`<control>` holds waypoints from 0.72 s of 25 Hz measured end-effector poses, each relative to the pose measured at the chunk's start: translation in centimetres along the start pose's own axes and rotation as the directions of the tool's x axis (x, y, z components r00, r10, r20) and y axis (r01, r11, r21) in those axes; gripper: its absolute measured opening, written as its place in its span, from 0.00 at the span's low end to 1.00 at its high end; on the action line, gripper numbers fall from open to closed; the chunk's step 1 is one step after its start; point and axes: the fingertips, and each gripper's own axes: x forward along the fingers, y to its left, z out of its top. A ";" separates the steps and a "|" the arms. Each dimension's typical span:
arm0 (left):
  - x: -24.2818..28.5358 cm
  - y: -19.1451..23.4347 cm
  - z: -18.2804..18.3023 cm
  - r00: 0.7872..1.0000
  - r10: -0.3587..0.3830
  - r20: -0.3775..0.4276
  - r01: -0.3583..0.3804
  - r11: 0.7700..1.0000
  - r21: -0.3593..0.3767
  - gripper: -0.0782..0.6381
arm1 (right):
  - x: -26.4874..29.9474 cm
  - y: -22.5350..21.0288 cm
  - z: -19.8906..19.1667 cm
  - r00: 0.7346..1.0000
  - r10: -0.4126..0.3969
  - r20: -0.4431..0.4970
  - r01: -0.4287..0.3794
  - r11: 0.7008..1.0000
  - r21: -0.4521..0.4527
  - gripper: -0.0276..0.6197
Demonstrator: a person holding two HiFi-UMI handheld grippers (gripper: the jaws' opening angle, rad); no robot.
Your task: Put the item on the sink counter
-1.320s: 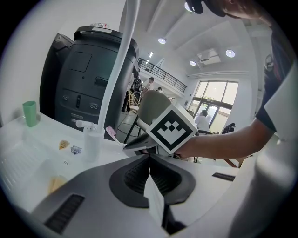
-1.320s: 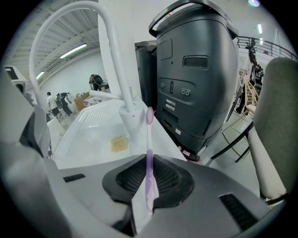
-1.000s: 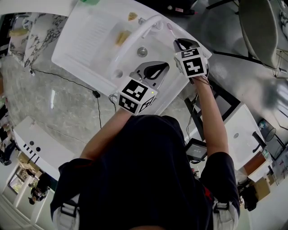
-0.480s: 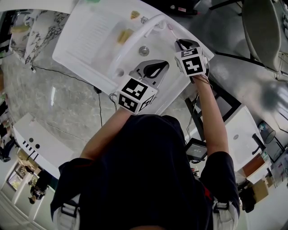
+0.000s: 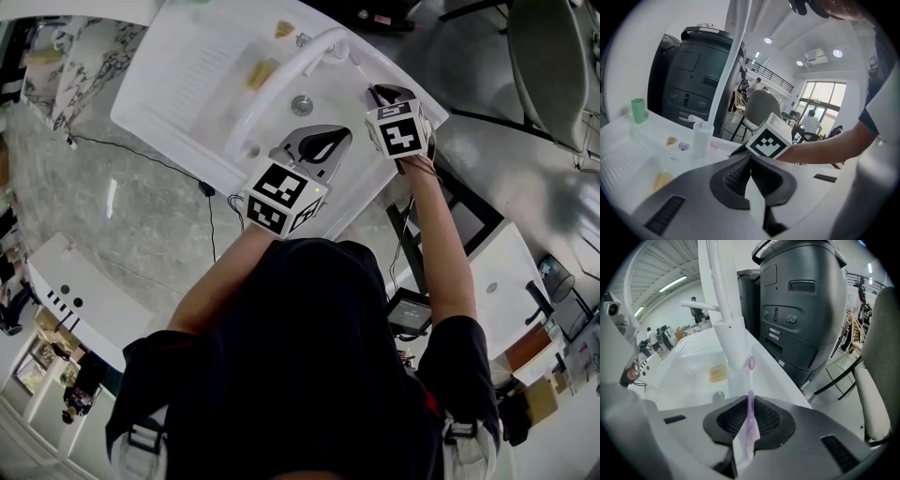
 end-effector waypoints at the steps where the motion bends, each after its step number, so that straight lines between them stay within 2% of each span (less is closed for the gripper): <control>1: 0.0 0.0 0.0 1.000 0.001 0.000 -0.001 1.000 -0.001 0.13 | 0.1 0.0 -0.1 1.000 -0.001 -0.003 0.001 1.000 -0.002 0.14; 18: -0.1 -0.2 0.4 1.000 -0.001 0.014 0.001 1.000 -0.014 0.13 | 0.5 -0.2 -0.6 1.000 -0.006 -0.020 0.005 1.000 -0.014 0.14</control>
